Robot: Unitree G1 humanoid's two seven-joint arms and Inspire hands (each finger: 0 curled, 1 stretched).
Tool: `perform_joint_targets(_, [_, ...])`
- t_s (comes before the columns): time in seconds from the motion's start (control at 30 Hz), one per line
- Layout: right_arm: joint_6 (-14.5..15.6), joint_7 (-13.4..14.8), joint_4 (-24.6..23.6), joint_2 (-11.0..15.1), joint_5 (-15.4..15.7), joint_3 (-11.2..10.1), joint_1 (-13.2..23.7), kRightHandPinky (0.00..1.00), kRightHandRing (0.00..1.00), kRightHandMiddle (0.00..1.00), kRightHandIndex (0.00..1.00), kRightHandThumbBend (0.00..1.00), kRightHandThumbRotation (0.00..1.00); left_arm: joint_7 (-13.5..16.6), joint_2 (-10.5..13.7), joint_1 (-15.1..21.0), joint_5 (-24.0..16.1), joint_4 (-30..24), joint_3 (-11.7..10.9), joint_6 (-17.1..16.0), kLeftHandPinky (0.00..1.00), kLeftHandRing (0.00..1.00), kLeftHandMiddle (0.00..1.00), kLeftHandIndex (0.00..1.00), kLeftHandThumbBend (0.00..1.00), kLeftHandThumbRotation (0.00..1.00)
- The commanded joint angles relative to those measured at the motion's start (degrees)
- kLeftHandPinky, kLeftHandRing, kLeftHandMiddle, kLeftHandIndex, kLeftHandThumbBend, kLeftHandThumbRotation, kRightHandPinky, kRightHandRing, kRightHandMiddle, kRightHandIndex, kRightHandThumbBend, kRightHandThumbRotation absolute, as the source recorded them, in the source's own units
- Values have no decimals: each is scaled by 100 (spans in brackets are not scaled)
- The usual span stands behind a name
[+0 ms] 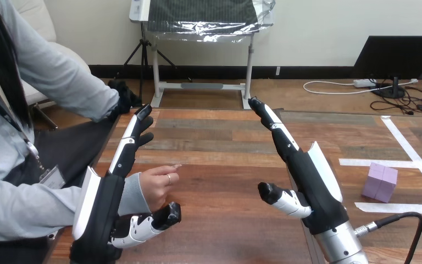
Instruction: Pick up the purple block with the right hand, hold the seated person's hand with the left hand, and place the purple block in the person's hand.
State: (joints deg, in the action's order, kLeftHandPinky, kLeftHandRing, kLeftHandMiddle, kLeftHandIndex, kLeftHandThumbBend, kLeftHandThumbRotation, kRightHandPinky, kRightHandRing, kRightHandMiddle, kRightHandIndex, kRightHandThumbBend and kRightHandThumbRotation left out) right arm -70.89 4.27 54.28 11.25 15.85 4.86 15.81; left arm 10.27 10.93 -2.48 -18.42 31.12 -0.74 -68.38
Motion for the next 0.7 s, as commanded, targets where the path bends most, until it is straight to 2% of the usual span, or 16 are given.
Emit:
perform_joint_targets(0.0, [-49,44,-109,-32,-55,-55,226,99,99,96,96,100,95,-2,4,182,53,-180,-49,-17,86,94,97,96,100,86])
perform_joint_targets(0.67, [-77,1,-77,-19,-107,-50,235,99,99,97,96,100,94,-25,-13,156,92,-190,-23,3,86,94,97,96,100,86])
